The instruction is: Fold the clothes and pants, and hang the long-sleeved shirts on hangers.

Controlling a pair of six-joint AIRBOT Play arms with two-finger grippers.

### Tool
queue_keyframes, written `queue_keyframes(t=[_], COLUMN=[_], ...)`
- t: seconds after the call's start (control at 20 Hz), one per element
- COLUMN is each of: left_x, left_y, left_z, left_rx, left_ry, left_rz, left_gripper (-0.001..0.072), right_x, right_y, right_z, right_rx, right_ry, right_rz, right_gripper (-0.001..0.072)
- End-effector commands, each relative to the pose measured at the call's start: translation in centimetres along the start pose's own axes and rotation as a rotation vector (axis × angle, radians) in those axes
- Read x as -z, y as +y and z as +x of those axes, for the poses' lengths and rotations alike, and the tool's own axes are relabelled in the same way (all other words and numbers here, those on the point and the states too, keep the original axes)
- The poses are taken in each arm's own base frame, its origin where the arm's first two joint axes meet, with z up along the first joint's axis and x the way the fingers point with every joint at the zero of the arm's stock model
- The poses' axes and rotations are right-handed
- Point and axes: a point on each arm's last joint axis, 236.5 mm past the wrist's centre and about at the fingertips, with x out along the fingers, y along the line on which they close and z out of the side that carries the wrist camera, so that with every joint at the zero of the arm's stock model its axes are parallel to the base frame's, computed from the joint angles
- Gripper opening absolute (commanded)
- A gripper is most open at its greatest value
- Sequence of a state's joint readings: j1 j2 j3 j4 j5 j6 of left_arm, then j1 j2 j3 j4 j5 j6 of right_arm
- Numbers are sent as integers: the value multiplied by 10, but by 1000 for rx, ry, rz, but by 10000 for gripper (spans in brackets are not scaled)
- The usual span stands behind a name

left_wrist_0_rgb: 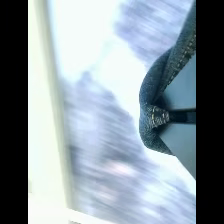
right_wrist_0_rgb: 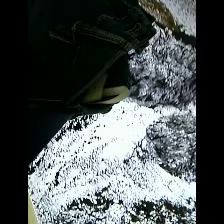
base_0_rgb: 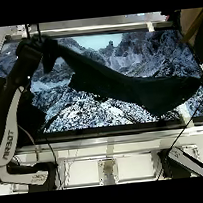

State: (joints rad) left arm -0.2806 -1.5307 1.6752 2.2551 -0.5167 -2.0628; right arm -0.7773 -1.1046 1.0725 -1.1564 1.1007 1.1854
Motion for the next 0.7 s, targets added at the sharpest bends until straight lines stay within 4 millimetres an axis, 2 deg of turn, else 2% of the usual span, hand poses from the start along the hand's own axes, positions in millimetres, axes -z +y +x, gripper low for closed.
queue_keyframes(t=[0.0,0.05,0.1,0.15,0.2,0.25,0.3,0.35,0.4,0.45,0.55,0.65], left_x=[-70,-73,-63,-36,3,49,88,119,138,148,159,176], left_y=[-18,-19,-20,-18,-14,-8,-4,-4,-5,-6,2,11], left_z=[9,11,19,33,47,59,65,66,65,60,41,11], left_rx=[70,69,65,37,-7,-60,-102,-120,-120,-119,-163,-209], left_ry=[-226,-233,-210,-130,-13,130,247,346,411,458,548,688], left_rz=[-49,-51,-48,-42,-33,-23,6,64,110,134,138,115], left_gripper=[21,22,22,22,23,24,30,130,390,547,549,549], right_x=[7,6,3,1,-1,-1,-1,-1,-1,-1,1,5], right_y=[-8,-9,-10,-10,-11,-11,-11,-11,-11,-11,-10,-8], right_z=[14,15,15,15,14,14,14,14,14,14,14,14], right_rx=[12,15,19,23,26,27,27,27,27,26,22,15], right_ry=[1,-5,-15,-24,-32,-35,-35,-35,-34,-34,-24,-5], right_rz=[21,22,22,22,21,22,22,22,22,22,21,20], right_gripper=[35,35,36,36,35,35,35,36,35,35,36,37])
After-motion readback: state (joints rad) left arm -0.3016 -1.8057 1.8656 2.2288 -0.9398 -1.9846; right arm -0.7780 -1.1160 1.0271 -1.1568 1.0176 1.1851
